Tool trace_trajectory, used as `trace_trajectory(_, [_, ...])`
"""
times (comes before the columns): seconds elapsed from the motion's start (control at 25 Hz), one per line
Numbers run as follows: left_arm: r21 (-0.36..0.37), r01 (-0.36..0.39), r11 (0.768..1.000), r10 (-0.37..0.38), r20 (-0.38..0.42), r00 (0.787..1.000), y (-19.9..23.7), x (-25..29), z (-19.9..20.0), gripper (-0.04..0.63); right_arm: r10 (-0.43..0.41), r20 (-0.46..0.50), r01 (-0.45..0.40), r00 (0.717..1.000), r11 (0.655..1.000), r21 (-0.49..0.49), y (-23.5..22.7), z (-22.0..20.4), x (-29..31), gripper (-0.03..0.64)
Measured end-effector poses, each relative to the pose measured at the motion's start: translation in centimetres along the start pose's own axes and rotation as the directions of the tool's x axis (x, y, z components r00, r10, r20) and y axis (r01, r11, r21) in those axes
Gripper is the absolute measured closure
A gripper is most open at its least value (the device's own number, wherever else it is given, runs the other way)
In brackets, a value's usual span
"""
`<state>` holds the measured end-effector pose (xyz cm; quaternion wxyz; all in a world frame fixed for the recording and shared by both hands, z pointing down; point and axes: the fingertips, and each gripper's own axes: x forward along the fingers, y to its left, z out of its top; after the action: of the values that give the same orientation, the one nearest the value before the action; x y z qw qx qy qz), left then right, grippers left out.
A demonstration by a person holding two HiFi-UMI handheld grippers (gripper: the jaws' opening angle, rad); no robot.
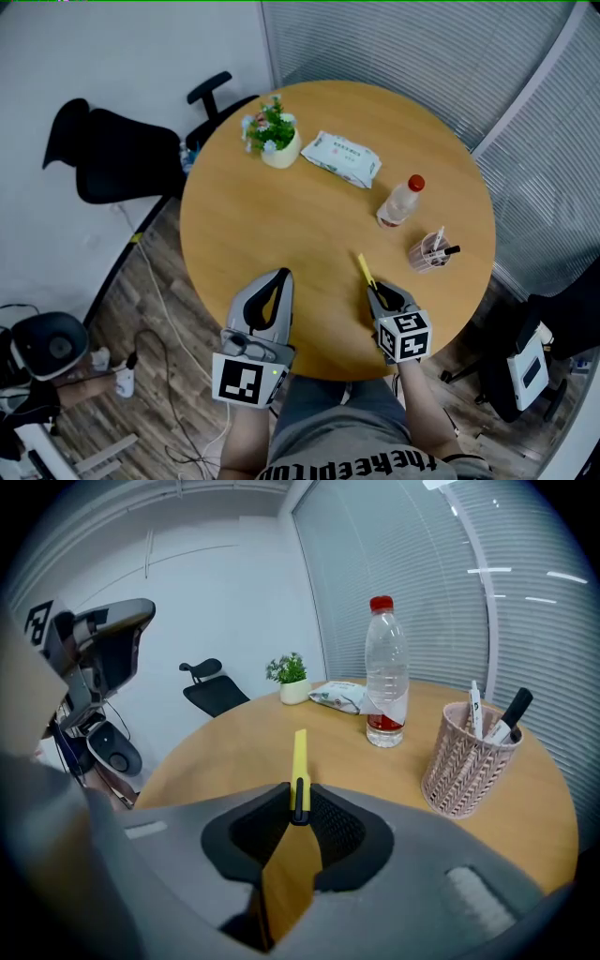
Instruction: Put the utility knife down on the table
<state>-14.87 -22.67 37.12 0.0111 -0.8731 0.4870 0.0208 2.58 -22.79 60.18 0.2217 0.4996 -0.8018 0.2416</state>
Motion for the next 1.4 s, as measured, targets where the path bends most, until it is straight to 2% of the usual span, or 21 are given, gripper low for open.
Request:
trace_trajectory(0.52, [-0.005,-0.009,1.000,0.009,-0.008,1.000,0.5,0.0,-0.3,0.583,-0.049,-0.129,0.047,0.990,0.999,-0.015,-1.5,-3.5,1.3,0.549])
trace_trajectory(1.4, [-0.015,-0.009,1.000,0.009,-0.019,1.000,0.9,0.5,-0.8,0.581,-0.073,-0.204,0.066,0.976,0.997,-0.041,-2.2,-4.8,2.6,0.549])
